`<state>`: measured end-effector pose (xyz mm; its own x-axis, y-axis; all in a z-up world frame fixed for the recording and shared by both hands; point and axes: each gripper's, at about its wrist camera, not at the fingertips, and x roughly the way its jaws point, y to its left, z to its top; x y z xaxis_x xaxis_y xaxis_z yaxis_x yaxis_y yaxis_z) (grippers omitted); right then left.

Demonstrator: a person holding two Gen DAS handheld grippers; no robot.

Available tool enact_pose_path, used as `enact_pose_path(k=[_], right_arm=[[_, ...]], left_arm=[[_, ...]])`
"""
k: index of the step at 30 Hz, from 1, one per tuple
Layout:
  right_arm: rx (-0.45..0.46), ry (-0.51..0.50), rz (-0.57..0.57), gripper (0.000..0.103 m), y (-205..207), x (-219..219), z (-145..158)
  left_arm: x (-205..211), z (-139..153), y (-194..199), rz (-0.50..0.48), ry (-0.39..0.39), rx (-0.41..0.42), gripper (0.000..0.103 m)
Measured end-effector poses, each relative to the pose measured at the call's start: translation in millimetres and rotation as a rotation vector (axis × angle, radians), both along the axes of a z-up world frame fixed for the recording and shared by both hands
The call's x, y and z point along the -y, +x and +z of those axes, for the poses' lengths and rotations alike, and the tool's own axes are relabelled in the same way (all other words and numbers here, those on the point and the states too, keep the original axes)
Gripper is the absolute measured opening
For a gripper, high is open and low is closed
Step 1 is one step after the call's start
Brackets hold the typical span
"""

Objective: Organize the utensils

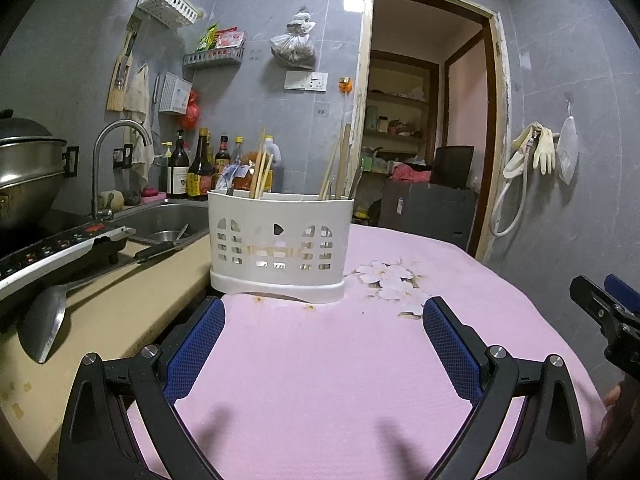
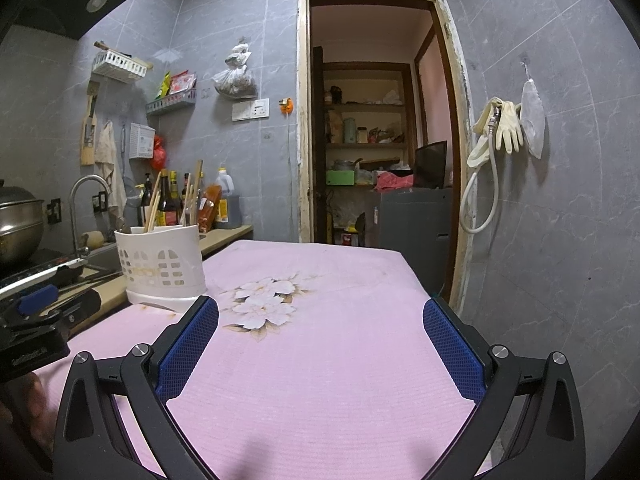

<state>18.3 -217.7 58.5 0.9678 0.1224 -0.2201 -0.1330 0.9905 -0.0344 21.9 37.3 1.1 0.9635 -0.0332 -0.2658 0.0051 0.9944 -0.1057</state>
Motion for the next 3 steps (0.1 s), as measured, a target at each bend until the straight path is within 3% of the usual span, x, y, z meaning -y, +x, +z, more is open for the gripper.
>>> enact_pose_path(k=[3], right_arm=[[-0.005, 0.003, 0.006, 0.103, 1.9, -0.7, -0.2]], left_arm=[[0.2, 0.9, 0.9, -0.003, 0.002, -0.001, 0.097]])
